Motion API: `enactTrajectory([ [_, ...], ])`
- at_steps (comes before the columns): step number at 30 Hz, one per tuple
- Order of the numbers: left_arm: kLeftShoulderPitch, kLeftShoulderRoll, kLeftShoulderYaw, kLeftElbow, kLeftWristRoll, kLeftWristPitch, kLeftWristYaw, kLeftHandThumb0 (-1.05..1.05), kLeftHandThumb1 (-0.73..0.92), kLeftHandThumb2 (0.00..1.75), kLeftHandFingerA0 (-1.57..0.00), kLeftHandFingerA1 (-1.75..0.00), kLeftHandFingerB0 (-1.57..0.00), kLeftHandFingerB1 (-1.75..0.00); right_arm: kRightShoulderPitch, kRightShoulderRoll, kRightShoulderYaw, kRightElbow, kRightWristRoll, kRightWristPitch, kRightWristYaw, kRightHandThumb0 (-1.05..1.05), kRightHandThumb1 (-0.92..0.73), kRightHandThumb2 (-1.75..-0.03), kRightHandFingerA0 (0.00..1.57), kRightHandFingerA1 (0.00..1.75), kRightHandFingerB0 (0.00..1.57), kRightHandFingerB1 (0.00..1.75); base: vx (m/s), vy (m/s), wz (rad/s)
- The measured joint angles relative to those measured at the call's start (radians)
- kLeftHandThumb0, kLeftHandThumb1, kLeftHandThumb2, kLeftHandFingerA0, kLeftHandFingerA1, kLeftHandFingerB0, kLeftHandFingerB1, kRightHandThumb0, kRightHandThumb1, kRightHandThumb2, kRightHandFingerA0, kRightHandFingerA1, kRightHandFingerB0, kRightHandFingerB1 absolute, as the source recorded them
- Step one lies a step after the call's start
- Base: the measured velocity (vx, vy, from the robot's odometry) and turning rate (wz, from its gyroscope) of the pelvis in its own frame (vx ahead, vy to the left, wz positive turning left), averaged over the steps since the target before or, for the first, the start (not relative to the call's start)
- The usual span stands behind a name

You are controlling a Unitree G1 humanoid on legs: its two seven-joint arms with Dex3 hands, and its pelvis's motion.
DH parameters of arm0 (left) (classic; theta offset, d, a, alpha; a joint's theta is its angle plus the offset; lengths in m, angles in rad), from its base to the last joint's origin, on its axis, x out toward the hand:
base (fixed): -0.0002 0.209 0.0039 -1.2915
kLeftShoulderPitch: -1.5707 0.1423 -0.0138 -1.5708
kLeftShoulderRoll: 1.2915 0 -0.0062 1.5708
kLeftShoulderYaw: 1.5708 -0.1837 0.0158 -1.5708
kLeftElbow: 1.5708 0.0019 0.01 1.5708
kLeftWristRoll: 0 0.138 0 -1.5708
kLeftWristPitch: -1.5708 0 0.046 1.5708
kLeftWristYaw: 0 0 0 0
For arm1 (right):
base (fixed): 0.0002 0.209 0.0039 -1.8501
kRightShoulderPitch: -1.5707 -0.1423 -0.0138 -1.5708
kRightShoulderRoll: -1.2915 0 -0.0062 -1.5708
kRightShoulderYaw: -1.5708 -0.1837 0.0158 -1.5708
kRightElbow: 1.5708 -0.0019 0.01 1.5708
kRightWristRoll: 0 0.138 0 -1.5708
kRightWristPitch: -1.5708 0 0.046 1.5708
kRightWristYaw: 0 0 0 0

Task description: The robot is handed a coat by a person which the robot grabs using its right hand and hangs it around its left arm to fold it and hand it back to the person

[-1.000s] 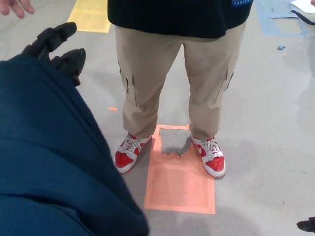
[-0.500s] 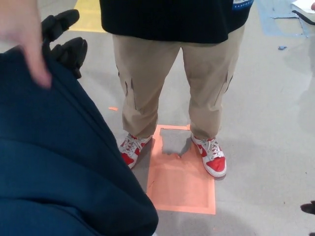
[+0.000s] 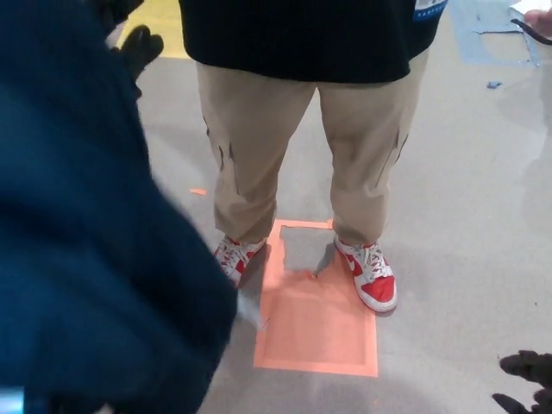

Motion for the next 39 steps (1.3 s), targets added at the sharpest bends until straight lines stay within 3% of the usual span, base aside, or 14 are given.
enactTrajectory([
  [7, 0.017, -0.018, 0.003, -0.031, -0.005, 0.029, 0.000, -0.36, 0.50, 1.06, 0.00, -0.47, 0.00, -0.48, 0.004, 0.000, -0.028, 0.045, 0.004, 0.029, -0.060, -0.72, -0.64, -0.92, 0.00, 0.37, 0.08, 0.36, 0.00, 0.000, 0.00],
  [11, 0.025, -0.019, 0.005, -0.035, -0.009, 0.041, -0.001, -0.36, 0.50, 1.06, 0.00, -0.47, 0.00, -0.48, 0.004, 0.000, -0.025, 0.054, 0.003, 0.038, -0.065, -0.33, -0.58, -1.08, 0.00, 0.48, 0.00, 0.47, 0.00, 0.000, 0.00],
  [12, 0.028, -0.019, 0.006, -0.036, -0.010, 0.043, -0.001, -0.70, 0.80, 0.64, -0.22, -0.32, -0.15, -0.29, 0.004, 0.000, -0.025, 0.055, 0.003, 0.039, -0.065, -0.33, -0.58, -1.08, 0.00, 0.48, 0.00, 0.46, 0.00, 0.000, 0.00],
  [16, 0.054, -0.019, 0.017, -0.049, -0.019, 0.049, -0.001, -0.70, 0.79, 0.63, -0.23, -0.32, -0.15, -0.29, 0.004, 0.000, -0.025, 0.060, 0.003, 0.042, -0.065, -0.32, -0.58, -1.08, 0.00, 0.48, 0.00, 0.46, 0.00, 0.000, 0.00],
  [18, 0.070, -0.019, 0.021, -0.056, -0.021, 0.053, -0.001, -0.73, 0.66, 0.88, -0.17, -0.42, -0.11, -0.40, 0.004, 0.000, -0.026, 0.062, 0.004, 0.042, -0.064, -0.57, -0.81, -0.64, 0.22, 0.30, 0.29, 0.31, 0.00, 0.000, 0.00],
  [19, 0.079, -0.019, 0.022, -0.058, -0.023, 0.054, -0.001, -0.73, 0.67, 0.88, -0.17, -0.42, -0.11, -0.40, 0.004, 0.000, -0.028, 0.063, 0.004, 0.041, -0.063, -0.32, -0.58, -1.09, 0.01, 0.48, 0.01, 0.46, 0.00, 0.000, 0.00],
  [21, 0.094, -0.018, 0.023, -0.058, -0.023, 0.054, -0.002, -0.68, 0.80, 0.64, -0.24, -0.33, -0.14, -0.29, 0.004, 0.000, -0.029, 0.064, 0.005, 0.040, -0.062, -0.58, -0.81, -0.64, 0.18, 0.30, 0.24, 0.30, 0.00, 0.000, 0.00],
  [22, 0.111, -0.018, 0.024, -0.058, -0.024, 0.054, -0.002, -0.68, 0.80, 0.63, -0.24, -0.33, -0.15, -0.29, 0.004, 0.000, -0.029, 0.064, 0.005, 0.040, -0.062, -0.32, -0.58, -1.08, 0.00, 0.48, 0.00, 0.47, 0.00, 0.000, 0.00],
  [25, 0.160, -0.018, 0.029, -0.058, -0.028, 0.052, -0.009, -0.36, 0.58, 1.10, 0.00, -0.48, 0.00, -0.49, 0.004, 0.000, -0.034, 0.065, 0.005, 0.042, -0.063, -0.62, -0.64, -0.95, 0.00, 0.35, 0.03, 0.31, 0.00, 0.000, 0.00],
  [28, 0.223, -0.018, 0.035, -0.046, -0.031, 0.046, -0.020, -0.65, 0.80, 0.63, -0.23, -0.33, -0.14, -0.29, 0.004, 0.000, -0.038, 0.065, 0.005, 0.046, -0.065, -0.63, -0.63, -0.94, 0.00, 0.37, 0.05, 0.33, 0.00, 0.000, 0.00],
  [29, 0.240, -0.018, 0.037, -0.043, -0.031, 0.046, -0.024, -0.35, 0.54, 1.07, -0.01, -0.47, -0.01, -0.48, 0.004, 0.000, -0.038, 0.065, 0.005, 0.049, -0.066, -0.65, -0.62, -0.93, 0.01, 0.34, 0.07, 0.32, 0.00, 0.000, 0.00],
  [32, 0.296, -0.012, 0.049, -0.021, -0.034, 0.044, -0.041, -0.35, 0.57, 1.09, 0.00, -0.48, 0.00, -0.49, 0.004, 0.000, -0.044, 0.064, 0.005, 0.053, -0.073, -0.67, -0.62, -0.92, 0.01, 0.31, 0.08, 0.30, 0.00, 0.000, 0.00],
  [33, 0.321, -0.007, 0.055, -0.002, -0.034, 0.036, -0.050, -0.63, 0.82, 0.66, -0.16, -0.34, -0.09, -0.24, 0.004, 0.001, -0.047, 0.063, 0.006, 0.054, -0.077, -0.61, -0.82, -0.67, 0.10, 0.26, 0.11, 0.23, 0.00, 0.000, 0.00],
  [39, 0.411, 0.027, 0.072, 0.122, -0.033, -0.007, -0.075, -0.35, 0.58, 1.10, 0.00, -0.48, 0.00, -0.48, -0.002, 0.008, -0.053, 0.052, 0.006, 0.054, -0.109, -0.32, -0.57, -1.08, 0.00, 0.48, 0.00, 0.46, 0.00, 0.000, 0.00],
])
